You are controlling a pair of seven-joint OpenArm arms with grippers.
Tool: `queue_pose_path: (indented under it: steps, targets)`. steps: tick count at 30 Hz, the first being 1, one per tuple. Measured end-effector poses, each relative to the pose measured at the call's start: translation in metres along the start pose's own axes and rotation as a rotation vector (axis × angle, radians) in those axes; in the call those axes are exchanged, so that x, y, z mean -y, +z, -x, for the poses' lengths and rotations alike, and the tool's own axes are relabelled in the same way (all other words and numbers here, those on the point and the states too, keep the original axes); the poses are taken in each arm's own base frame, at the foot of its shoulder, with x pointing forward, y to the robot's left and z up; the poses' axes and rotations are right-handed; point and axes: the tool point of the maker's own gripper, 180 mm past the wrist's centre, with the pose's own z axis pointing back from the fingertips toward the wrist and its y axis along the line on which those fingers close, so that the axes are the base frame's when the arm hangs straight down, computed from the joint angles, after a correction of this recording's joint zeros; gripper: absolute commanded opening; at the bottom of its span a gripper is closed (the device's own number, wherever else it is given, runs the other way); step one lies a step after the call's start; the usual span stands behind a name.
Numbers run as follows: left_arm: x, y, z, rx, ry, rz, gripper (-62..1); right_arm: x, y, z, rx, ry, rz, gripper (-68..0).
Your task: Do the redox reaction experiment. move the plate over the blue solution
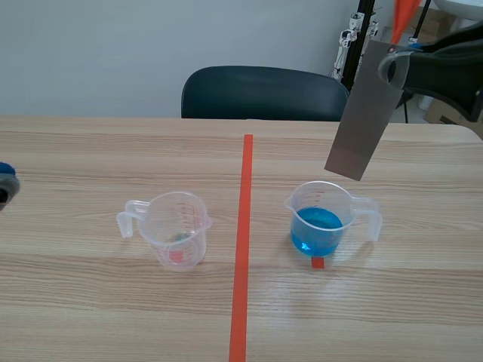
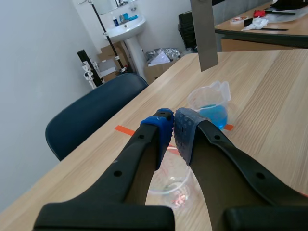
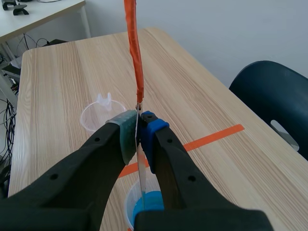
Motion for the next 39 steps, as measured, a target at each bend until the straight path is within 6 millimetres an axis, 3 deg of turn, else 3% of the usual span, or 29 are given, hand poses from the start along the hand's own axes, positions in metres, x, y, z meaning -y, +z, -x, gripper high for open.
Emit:
queue_pose_path:
  steps: [10, 16, 23, 28, 39]
  targets:
    - [-0.011, -0.03, -0.001, -0.059, -0.069, 0.08, -55.4, 0.0, -0.004, -0.001, 0.011, -0.019, -0.001, -66.9]
    - [-0.007, -0.047, -0.002, -0.049, -0.072, 0.119, -55.4, 0.0, -0.004, 0.0, 0.009, -0.018, -0.002, -66.9]
    - [0.017, -0.068, 0.016, -0.121, -0.053, 0.227, -55.4, 0.002, -0.004, 0.0, -0.017, -0.003, 0.0, -66.9]
    - [0.026, -0.084, 0.017, -0.113, -0.05, 0.254, -55.4, 0.002, -0.004, 0.002, -0.025, -0.002, 0.0, -66.9]
    - [0.051, -0.131, 0.033, -0.186, -0.187, 0.318, -55.4, 0.002, -0.004, 0.003, -0.031, -0.001, 0.001, -66.9]
